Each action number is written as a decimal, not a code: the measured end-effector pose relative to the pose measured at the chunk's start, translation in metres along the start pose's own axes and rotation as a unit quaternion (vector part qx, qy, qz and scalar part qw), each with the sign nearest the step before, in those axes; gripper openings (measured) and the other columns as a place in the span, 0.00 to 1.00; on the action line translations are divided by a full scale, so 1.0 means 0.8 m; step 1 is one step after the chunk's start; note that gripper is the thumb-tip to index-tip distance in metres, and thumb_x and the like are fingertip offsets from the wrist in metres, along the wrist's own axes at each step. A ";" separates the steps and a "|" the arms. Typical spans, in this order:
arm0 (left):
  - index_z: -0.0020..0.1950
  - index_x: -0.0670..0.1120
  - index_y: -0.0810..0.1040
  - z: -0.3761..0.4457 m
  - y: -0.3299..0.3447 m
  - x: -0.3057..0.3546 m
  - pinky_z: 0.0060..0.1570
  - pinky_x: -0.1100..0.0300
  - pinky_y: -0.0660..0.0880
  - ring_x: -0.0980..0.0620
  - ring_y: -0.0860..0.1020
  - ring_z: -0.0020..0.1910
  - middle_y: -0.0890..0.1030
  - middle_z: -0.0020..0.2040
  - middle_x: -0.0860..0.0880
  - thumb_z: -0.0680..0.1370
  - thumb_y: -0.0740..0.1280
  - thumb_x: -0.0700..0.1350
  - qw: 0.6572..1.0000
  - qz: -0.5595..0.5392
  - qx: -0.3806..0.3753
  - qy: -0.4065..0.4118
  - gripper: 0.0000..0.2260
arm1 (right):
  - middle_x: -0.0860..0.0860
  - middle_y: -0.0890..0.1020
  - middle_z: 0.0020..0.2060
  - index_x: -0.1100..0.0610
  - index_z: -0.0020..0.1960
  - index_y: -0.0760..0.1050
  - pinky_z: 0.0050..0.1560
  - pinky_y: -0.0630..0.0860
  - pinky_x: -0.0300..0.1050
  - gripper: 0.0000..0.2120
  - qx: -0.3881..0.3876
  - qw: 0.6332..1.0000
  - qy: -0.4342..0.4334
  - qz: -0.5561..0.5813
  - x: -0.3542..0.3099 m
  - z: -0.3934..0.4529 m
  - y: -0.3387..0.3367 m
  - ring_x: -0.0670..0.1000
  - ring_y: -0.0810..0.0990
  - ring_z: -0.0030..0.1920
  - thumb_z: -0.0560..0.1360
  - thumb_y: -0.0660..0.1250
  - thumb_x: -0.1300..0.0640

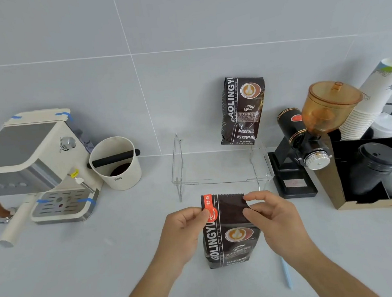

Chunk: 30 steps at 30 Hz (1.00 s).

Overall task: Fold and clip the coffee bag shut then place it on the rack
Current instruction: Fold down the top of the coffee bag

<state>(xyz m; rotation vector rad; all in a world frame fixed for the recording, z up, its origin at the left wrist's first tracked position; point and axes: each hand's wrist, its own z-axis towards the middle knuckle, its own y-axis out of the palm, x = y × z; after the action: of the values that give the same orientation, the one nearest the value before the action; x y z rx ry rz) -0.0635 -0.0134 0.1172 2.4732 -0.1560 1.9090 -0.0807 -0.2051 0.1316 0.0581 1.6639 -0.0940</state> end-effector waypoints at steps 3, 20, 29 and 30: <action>0.40 0.41 0.85 0.001 0.005 0.001 0.46 0.59 0.73 0.55 0.78 0.38 0.86 0.39 0.45 0.77 0.68 0.45 1.000 -0.003 0.021 -0.003 0.11 | 0.51 0.86 0.31 0.51 0.44 0.81 0.37 0.76 0.34 0.16 -0.002 1.000 -0.008 -0.017 0.006 0.003 0.003 0.49 0.82 0.34 0.72 0.68 0.72; 0.56 0.56 0.78 -0.006 -0.012 0.010 0.49 0.62 0.78 0.55 0.83 0.39 0.86 0.37 0.47 0.70 0.76 0.38 0.994 0.103 0.006 0.037 0.20 | 0.49 0.88 0.38 0.43 0.39 0.84 0.48 0.81 0.41 0.15 -0.023 0.993 0.021 -0.117 0.010 0.005 -0.002 0.48 0.86 0.42 0.68 0.75 0.64; 0.49 0.56 0.84 -0.009 -0.016 0.010 0.47 0.72 0.73 0.60 0.78 0.48 0.81 0.43 0.55 0.70 0.76 0.45 0.946 0.289 -0.007 0.145 0.10 | 0.45 0.82 0.34 0.49 0.37 0.82 0.41 0.73 0.29 0.10 -0.054 0.961 -0.101 -0.253 -0.001 -0.001 -0.003 0.44 0.80 0.38 0.71 0.72 0.63; 0.45 0.57 0.84 -0.008 -0.016 0.010 0.46 0.71 0.73 0.57 0.78 0.47 0.80 0.42 0.53 0.70 0.76 0.46 0.945 0.290 -0.001 0.150 0.08 | 0.45 0.80 0.33 0.51 0.37 0.82 0.41 0.73 0.30 0.09 -0.059 0.956 -0.113 -0.262 -0.002 -0.001 -0.003 0.45 0.78 0.38 0.71 0.72 0.64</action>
<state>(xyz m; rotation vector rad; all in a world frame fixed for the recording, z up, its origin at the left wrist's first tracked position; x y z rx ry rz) -0.0663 -0.0004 0.1272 2.2525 -0.9690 2.4514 -0.0814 -0.2075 0.1336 -0.4724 1.4154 -0.3884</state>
